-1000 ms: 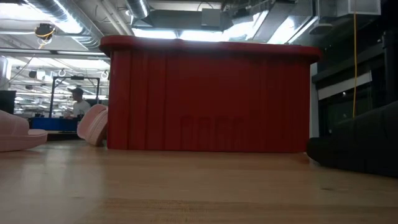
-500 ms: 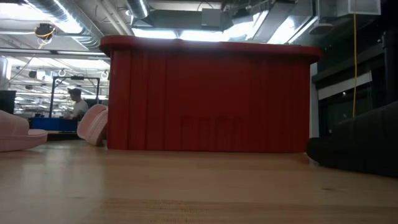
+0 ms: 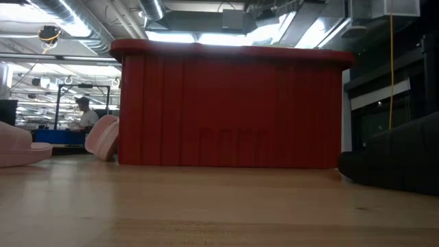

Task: Pick and place slides into bin
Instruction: Put the black slide in the red bin

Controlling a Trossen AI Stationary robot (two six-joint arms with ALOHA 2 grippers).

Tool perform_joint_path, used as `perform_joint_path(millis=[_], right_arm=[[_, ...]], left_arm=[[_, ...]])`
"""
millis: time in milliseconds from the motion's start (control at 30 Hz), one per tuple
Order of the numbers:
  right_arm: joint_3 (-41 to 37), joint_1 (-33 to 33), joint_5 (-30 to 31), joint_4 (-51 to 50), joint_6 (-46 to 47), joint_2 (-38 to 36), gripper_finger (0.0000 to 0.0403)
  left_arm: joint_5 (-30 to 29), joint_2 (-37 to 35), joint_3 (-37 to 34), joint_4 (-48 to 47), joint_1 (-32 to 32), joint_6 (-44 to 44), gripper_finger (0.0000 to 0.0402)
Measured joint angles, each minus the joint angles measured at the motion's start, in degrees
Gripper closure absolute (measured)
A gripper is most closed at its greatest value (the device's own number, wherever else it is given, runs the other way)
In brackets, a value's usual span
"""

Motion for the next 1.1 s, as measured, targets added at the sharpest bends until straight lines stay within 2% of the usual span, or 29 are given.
perform_joint_path(millis=[100,200,333,500,700,867,967,1100], right_arm=[[4.4,0.7,-0.5,-4.7,-0.1,0.5,0.0403],[7.6,0.8,-0.8,-12.1,0.0,1.3,0.0403],[9.3,1.3,-4.3,-19.5,4.1,2.5,0.0403],[9.3,3.9,-6.2,-21.4,7.0,4.6,0.0403],[9.3,5.6,-6.3,-29.2,10.1,8.5,0.0401],[9.3,5.6,-6.1,-33.5,8.2,12.9,0.0384],[7.8,5.6,-4.3,-33.4,5.3,14.8,0.0372],[4.5,5.4,-1.0,-31.7,6.3,16.6,0.0357]], left_arm=[[2.5,0.1,0.0,0.0,0.0,-1.2,0.04],[2.6,0.1,0.0,0.0,-0.1,-1.3,0.04],[2.4,0.1,0.0,0.0,-0.4,-1.3,0.04],[2.3,0.1,0.0,-0.5,-0.7,-3.5,0.04],[2.2,0.1,0.0,-0.5,-0.7,-3.6,0.04],[2.2,0.1,0.0,-0.5,-0.7,-3.6,0.04],[2.2,0.1,0.0,-0.5,-0.7,-3.7,0.04],[2.2,0.1,0.0,-0.5,-0.7,-3.8,0.04]])
